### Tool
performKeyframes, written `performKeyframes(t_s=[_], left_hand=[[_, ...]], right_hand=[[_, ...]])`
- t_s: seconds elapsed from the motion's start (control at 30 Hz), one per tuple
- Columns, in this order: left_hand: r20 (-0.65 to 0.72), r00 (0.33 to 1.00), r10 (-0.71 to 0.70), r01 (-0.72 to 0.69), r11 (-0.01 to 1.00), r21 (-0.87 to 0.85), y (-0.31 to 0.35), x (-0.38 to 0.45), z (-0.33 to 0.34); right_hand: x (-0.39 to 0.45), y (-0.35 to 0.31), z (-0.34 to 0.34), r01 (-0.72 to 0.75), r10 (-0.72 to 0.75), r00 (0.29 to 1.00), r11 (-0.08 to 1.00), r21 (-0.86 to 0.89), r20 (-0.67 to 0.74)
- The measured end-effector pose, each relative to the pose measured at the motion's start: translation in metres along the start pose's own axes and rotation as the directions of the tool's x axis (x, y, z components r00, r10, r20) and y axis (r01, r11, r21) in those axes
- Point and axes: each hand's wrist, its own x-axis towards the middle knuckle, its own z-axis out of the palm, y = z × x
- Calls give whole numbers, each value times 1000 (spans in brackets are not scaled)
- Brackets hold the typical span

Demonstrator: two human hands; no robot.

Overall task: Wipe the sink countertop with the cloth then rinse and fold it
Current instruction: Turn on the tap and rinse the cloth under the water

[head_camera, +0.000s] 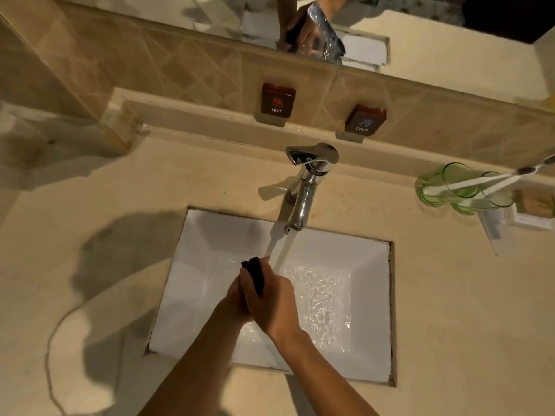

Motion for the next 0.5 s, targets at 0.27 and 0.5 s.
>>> performKeyframes(t_s=[0.27,0.5], left_hand=[[-357,926,127,13,931,364,-5,-11,22],[-391,920,15,81,970,228,-1,-18,21]], right_hand=[[45,35,-29,-153,269,952,833,-532,147],[57,13,-33,-558,536,815,828,50,221]])
